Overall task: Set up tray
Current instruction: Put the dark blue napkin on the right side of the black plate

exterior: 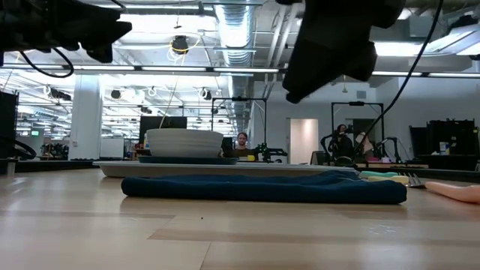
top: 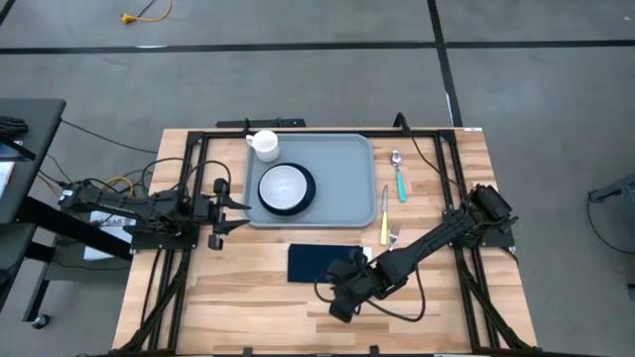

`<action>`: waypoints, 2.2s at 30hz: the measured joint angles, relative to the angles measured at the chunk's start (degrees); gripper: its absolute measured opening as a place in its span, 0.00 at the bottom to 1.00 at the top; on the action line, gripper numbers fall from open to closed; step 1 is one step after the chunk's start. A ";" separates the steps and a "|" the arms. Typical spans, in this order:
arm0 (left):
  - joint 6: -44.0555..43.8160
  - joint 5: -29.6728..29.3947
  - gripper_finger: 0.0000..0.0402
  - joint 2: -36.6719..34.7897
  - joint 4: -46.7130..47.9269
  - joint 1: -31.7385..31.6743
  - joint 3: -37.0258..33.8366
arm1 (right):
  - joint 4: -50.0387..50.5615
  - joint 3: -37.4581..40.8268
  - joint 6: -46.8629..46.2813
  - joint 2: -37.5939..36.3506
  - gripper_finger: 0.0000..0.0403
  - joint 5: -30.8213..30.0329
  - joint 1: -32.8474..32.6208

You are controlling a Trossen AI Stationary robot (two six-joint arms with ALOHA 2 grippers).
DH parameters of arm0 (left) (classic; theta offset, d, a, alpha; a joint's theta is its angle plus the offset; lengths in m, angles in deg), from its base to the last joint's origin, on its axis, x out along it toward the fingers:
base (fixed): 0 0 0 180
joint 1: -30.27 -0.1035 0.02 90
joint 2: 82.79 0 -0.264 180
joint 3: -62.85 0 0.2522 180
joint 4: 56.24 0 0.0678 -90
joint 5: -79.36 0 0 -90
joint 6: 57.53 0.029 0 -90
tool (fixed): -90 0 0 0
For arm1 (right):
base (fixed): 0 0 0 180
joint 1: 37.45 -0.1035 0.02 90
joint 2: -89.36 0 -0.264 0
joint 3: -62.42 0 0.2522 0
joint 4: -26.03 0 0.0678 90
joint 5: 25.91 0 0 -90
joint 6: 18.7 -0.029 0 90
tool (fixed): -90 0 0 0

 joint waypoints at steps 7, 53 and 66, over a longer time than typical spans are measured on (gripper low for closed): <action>0.10 0.00 0.37 0.00 -0.28 0.00 0.00 | 2.20 0.00 -2.72 0.00 0.27 -0.02 0.00; -0.51 0.04 0.37 0.50 -0.63 0.00 0.02 | 8.62 0.02 -9.81 10.14 0.03 1.36 0.62; -0.46 0.04 0.37 0.50 -0.63 0.00 0.02 | 22.41 -5.27 -17.56 10.56 0.00 -5.44 0.27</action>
